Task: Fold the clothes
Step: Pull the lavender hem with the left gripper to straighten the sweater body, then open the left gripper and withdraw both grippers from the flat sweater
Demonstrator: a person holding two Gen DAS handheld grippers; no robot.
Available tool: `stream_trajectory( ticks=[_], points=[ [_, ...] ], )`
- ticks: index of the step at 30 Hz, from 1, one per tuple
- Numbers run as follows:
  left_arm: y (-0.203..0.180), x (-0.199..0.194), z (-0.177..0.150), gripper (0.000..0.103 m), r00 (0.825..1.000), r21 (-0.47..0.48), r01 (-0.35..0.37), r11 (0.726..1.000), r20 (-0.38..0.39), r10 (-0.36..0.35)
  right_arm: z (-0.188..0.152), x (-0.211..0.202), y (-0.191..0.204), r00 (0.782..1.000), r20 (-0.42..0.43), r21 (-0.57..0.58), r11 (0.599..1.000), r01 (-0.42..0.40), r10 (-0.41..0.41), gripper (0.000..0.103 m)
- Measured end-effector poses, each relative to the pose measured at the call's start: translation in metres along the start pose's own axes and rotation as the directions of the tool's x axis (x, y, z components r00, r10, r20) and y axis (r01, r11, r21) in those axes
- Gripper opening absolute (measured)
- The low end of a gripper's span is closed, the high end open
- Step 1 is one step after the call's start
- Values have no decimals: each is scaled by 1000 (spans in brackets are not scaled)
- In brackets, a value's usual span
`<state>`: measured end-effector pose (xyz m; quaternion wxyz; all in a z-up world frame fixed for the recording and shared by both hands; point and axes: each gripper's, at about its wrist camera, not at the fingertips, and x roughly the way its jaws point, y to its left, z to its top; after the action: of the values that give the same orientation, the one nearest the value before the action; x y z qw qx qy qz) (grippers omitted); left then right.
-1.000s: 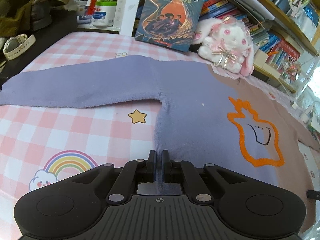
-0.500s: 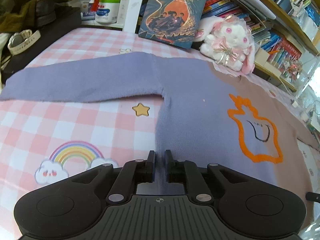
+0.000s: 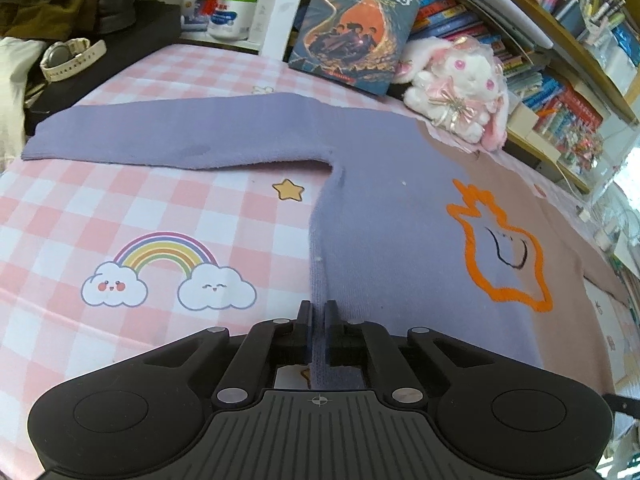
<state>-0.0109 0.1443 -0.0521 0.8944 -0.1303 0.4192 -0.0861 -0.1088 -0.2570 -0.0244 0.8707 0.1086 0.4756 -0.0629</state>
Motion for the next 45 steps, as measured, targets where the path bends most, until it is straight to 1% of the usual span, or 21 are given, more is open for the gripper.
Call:
stream_trajectory(
  ticks=[5,9,10,12,14,18,20,21,22,23,24,26,28,30,32,33,35,39,41,45],
  points=[
    [-4,-1,-2,8,1000,7,-22,1000,3,22,-2,-1,-1,1000,8,-29,999,-18,18,11],
    [-12,-10,-5,10,997,20,-72,997,11,72,-4,-2,-5,999,25,-44,998,-40,41,13],
    [-15,-14,-6,10,996,24,-82,996,16,82,-5,-3,-6,998,29,-46,998,-48,50,16],
    [-23,-21,-9,11,995,31,-98,995,27,97,-6,-5,-11,997,36,-42,997,-71,72,16],
    [-32,-28,-14,17,994,36,-101,994,40,99,-6,-9,-15,995,48,-44,995,-85,87,16],
    [-52,-41,-29,20,990,31,-128,991,61,126,-10,-19,-21,992,85,-61,994,-90,95,16],
    [-60,-48,-39,22,988,25,-142,990,66,140,-11,-24,-21,991,103,-55,995,-78,83,22],
    [-64,-52,-43,23,987,24,-147,989,69,145,-12,-27,-22,991,113,-52,996,-72,77,30],
    [-68,-57,-47,29,986,19,-153,988,74,151,-12,-30,-21,990,126,-53,997,-63,69,41],
    [-72,-62,-52,36,984,14,-159,987,79,157,-14,-35,-18,987,147,-64,997,-52,61,43],
    [-75,-67,-56,39,983,4,-165,986,87,164,-17,-40,-15,984,168,-80,996,-44,57,44],
    [-82,-75,-64,46,981,-17,-166,986,98,166,-25,-50,-9,977,207,-114,993,-21,45,55],
    [-90,-83,-73,48,983,-19,-152,988,105,153,-34,-58,-5,970,241,-145,989,2,33,67],
    [-98,-89,-82,50,984,1,-143,990,107,143,-41,-64,-4,966,257,-160,987,11,31,73],
    [-105,-94,-90,56,984,19,-145,989,108,142,-47,-68,-3,965,261,-168,986,7,37,78],
    [-109,-96,-93,58,984,26,-147,989,108,143,-49,-70,-3,964,264,-172,985,6,41,81],
    [-114,-101,-100,64,983,38,-149,988,110,144,-53,-73,-3,961,271,-179,984,2,48,83],
    [-121,-107,-107,69,982,64,-157,986,117,149,-58,-78,-1,958,278,-190,982,-8,62,86],
    [-122,-111,-109,76,980,72,-165,984,121,156,-61,-79,1,958,278,-193,981,-11,65,88],
    [-119,-116,-110,82,976,72,-184,980,128,174,-65,-80,4,959,276,-194,981,-10,64,97]
  ],
)
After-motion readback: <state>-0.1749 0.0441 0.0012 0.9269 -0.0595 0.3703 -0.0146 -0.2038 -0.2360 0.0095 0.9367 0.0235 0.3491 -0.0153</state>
